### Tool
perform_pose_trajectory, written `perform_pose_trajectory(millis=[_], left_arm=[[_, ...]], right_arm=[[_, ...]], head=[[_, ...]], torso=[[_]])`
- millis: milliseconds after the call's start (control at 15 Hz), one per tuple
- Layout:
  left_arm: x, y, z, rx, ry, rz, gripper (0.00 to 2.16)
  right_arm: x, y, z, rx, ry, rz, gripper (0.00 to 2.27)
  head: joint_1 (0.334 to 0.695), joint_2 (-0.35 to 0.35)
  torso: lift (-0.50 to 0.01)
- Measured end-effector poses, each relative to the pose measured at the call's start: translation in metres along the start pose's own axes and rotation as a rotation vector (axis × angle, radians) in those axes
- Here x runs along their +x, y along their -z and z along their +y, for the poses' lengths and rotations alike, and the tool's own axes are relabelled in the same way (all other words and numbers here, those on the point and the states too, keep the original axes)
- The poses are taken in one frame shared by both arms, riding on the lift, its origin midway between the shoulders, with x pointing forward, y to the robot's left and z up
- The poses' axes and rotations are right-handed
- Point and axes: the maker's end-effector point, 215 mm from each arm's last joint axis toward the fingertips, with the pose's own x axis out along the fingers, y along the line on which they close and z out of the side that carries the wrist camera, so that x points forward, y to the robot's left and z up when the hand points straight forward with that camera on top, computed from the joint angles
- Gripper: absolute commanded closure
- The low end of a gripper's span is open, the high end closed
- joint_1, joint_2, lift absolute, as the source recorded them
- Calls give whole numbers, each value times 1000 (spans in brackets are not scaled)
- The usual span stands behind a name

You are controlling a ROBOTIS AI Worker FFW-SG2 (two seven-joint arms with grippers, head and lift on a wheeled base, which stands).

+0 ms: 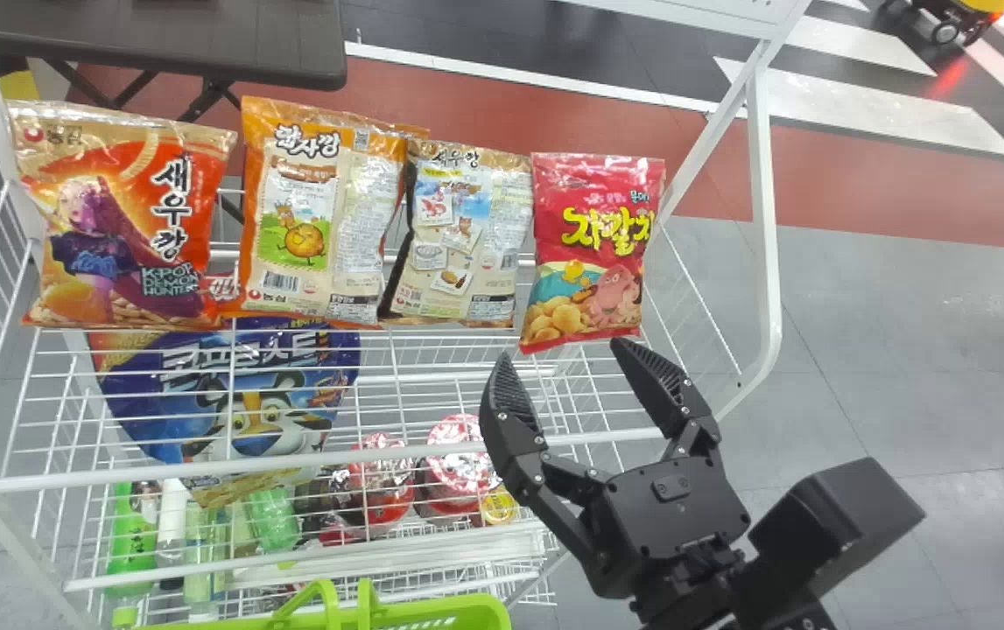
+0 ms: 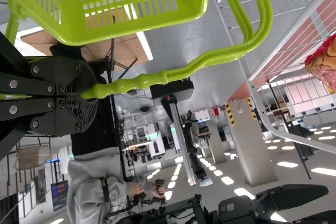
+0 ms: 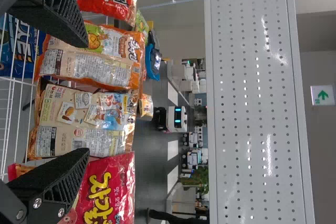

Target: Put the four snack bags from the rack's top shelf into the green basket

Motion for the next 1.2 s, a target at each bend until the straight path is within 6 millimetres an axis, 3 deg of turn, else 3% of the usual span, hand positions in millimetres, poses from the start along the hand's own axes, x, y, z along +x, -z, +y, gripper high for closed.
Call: perform_pose_trajectory(millis=[467,733,933,1067,1200], left_arm=[[0,3,-1,2,-3,10,2145],[3,9,0,10,-21,34,2145],[4,11,1,15,-28,44,2145],[4,13,3,15,-35,49,2145],[4,15,4,18,-39,57,2145]], right_arm=[[7,7,5,11,-6,-5,110],[23,18,18,16,-22,-10,110],[66,49,54,0,-80,54,110],[106,68,97,-42,-133,85,110],[140,71,136,-52,-183,74,110]], head=[[695,-350],[695,-350],[695,-332],[695,-227],[695,-126]], torso=[[0],[0],[0],[0],[0]])
